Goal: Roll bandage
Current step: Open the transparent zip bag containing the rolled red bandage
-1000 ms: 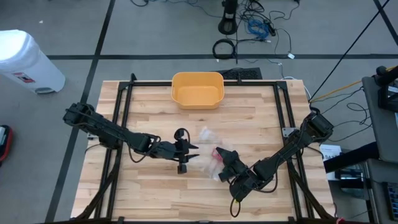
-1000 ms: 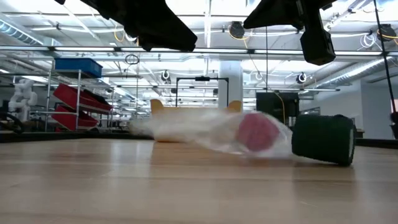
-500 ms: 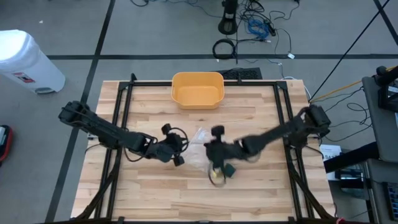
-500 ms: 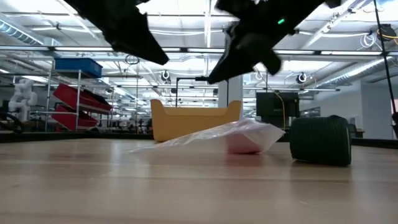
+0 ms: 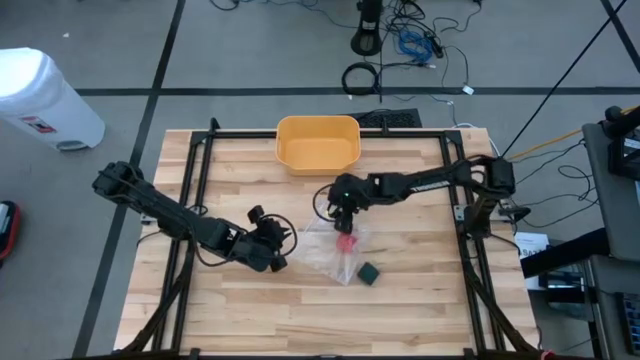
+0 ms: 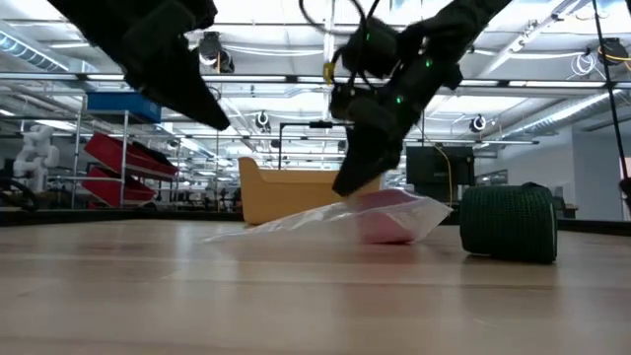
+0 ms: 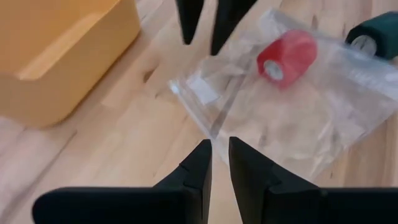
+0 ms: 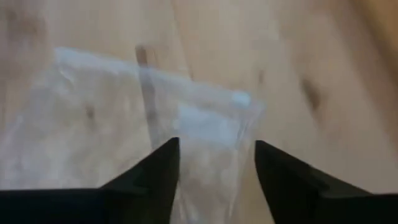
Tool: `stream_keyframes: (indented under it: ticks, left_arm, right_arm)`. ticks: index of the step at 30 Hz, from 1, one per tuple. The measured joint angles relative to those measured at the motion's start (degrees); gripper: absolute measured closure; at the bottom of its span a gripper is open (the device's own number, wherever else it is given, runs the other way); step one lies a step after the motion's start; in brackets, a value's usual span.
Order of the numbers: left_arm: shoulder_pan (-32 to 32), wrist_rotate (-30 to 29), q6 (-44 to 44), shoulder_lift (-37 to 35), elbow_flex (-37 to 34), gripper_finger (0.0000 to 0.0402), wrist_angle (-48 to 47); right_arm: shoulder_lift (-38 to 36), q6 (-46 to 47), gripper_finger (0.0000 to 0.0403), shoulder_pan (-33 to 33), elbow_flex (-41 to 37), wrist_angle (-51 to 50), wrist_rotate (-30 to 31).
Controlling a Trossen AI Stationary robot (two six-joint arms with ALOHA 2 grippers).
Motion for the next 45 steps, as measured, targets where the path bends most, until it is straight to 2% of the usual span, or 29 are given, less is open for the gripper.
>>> stream_keyframes:
  ticks: [3, 6, 12, 17, 23, 26, 30, 38, 41, 45]
  left_arm:
    - [0.0, 0.0, -1.3, 0.1, -0.9, 0.0341, -0.2]
    - [0.0, -0.2, -1.3, 0.1, -1.0, 0.0341, 0.0]
    - [0.0, -0.2, -1.3, 0.1, -1.0, 0.0341, 0.0]
    - [0.4, -0.3, -1.3, 0.1, -1.0, 0.0341, 0.1]
    - [0.7, -0.4, -1.3, 0.1, -1.0, 0.0341, 0.3]
    - [0.7, -0.4, -1.2, 0.1, -1.0, 0.0341, 0.3]
    - [0.7, -0.4, -0.8, 0.1, -1.0, 0.0341, 0.3]
    - [0.6, -2.9, 1.8, 0.1, -1.0, 0.0341, 1.7]
    - [0.6, -4.0, 4.5, 0.1, -1.0, 0.0341, 4.4]
    - [0.6, -4.3, 11.8, 0.1, -1.0, 0.0341, 11.7]
  right_arm:
    - [2.3, 2.5, 0.018, -1.0, 0.0, -1.4, -3.9]
    - [4.3, 4.4, 0.0163, -1.2, 0.0, -1.3, -6.9]
    - [7.4, 6.7, 0.0174, -1.1, 0.2, -0.3, -6.8]
    - [9.8, 7.6, 0.024, -0.8, 0.3, -0.1, -5.5]
    - [11.2, 3.6, 0.0383, -0.3, 0.4, -0.9, -0.7]
    - [10.0, 2.1, 0.0397, 0.8, 0.3, -1.2, 4.2]
    - [5.5, -4.5, 0.0402, 3.6, -0.5, -2.6, 13.6]
    - [-6.5, -23.3, 0.0403, 14.9, -0.4, 2.2, 37.4]
    - [-10.1, -30.9, 0.0403, 19.6, -0.1, 6.8, 42.8]
    - [-12.4, -39.2, 0.0403, 25.0, -0.2, 9.9, 45.6]
